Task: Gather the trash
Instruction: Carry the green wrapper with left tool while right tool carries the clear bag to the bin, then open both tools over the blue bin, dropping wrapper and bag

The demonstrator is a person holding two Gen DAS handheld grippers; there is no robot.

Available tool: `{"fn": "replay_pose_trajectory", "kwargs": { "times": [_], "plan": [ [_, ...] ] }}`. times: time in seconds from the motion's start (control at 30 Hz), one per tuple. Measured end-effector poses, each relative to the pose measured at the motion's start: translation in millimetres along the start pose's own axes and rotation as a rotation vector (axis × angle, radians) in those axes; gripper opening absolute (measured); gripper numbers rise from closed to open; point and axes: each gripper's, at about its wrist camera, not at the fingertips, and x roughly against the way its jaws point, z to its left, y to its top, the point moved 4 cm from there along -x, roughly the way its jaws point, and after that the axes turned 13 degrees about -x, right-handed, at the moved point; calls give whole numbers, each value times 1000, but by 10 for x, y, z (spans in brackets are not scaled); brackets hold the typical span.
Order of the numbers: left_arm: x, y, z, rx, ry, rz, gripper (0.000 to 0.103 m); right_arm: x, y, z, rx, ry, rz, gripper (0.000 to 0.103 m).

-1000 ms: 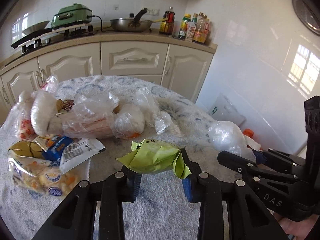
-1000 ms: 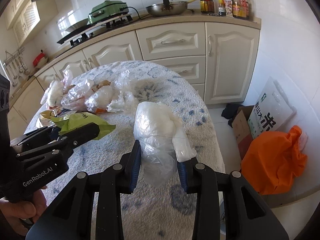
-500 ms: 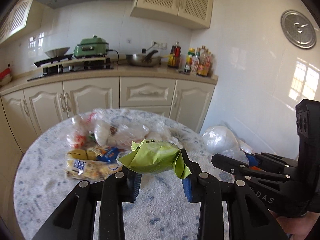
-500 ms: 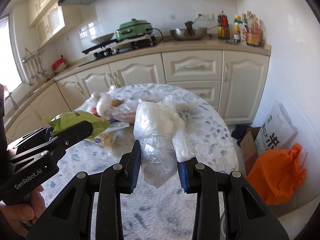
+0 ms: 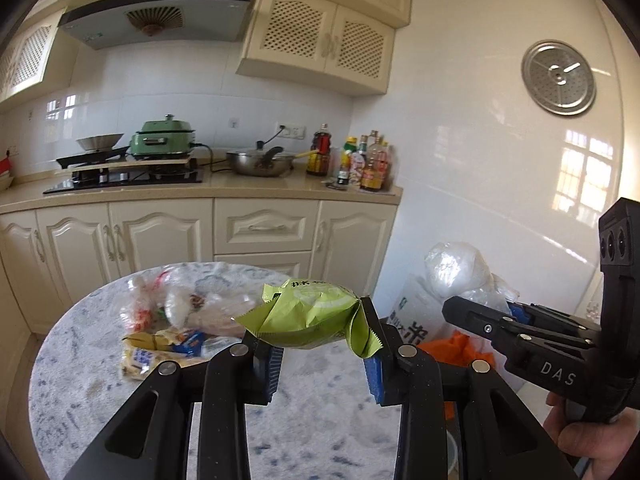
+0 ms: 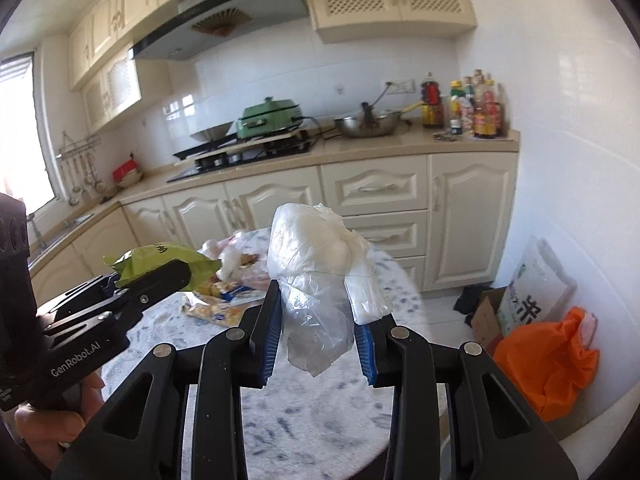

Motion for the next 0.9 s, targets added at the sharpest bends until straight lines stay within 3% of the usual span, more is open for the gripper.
{"fn": "replay_pose_trajectory", "kwargs": {
  "times": [0.2,0.43,0.67,0.9],
  "plan": [
    [-232,96,-430,-53,-91,10,31,286,62,-614,-72,-96,-41,33],
    [-629,143,-1047,-112,-251,49,31,543,-13,-1426,-155,-253,-49,33],
    [-1177,16,-1577,-153,-382,148,31,686,-179,-2121,-247,-379,-30,33],
    [-1782,-91,-2007,-195,-441,256,31,551,-472,-2737,-336,-449,37,33]
  ]
}}
